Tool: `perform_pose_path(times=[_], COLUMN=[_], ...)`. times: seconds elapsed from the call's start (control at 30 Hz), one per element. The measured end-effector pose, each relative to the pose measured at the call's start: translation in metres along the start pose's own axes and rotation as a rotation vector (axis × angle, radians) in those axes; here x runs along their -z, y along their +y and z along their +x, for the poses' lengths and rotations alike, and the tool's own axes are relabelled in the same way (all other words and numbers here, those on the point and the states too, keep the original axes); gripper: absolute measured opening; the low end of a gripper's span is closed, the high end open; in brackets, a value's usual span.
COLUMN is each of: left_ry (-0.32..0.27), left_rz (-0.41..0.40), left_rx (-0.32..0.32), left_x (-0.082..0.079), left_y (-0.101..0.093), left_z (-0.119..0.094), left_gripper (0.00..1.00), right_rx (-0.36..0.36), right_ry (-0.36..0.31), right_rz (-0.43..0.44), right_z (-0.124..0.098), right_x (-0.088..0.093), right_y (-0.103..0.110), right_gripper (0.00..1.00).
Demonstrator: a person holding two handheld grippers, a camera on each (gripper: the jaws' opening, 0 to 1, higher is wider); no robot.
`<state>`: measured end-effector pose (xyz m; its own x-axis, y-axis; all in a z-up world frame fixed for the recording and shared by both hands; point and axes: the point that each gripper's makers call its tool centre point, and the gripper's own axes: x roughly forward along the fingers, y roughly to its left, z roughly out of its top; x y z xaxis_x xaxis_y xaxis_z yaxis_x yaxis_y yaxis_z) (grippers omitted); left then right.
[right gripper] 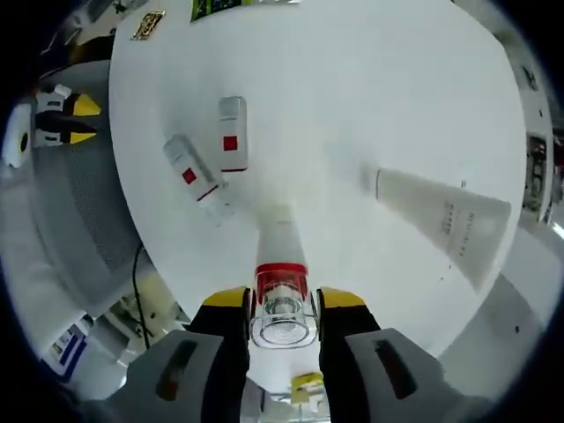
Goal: Arrange the skincare products in the storage area until every visible bottle or jar stands upright without overlapping.
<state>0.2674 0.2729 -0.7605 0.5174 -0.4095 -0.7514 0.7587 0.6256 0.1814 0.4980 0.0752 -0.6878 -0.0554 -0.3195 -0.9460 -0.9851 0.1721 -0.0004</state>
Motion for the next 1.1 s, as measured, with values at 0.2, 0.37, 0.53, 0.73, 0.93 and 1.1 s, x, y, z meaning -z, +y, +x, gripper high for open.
perform_pose_path(times=[0.2,0.37,0.53,0.73,0.93,1.1], left_ry=[-0.005,0.001,0.002,-0.005,-0.006,-0.009], left_rz=[0.008,0.007,0.008,0.011,0.012,0.014], left_rx=[0.001,0.003,0.002,-0.005,-0.005,-0.001], left_x=[-0.001,0.001,0.001,0.0,-0.001,-0.001], left_y=[0.0,0.0,0.0,0.001,0.001,0.0], left_z=[0.002,0.002,0.002,0.002,0.001,0.0], left_gripper=[0.19,0.19,0.19,0.19,0.19,0.19], right_rx=[-0.001,-0.01,0.002,0.002,0.006,0.0], right_ry=[-0.016,-0.021,-0.021,-0.044,-0.144,-0.346], right_rz=[-0.01,-0.038,-0.042,-0.073,0.006,0.096], right_z=[0.002,0.003,0.005,0.005,-0.008,-0.029], right_x=[0.0,-0.002,-0.004,-0.005,-0.008,-0.02], right_y=[-0.001,0.002,0.0,0.005,0.0,-0.002], right_gripper=[0.27,0.27,0.27,0.28,0.37,0.42])
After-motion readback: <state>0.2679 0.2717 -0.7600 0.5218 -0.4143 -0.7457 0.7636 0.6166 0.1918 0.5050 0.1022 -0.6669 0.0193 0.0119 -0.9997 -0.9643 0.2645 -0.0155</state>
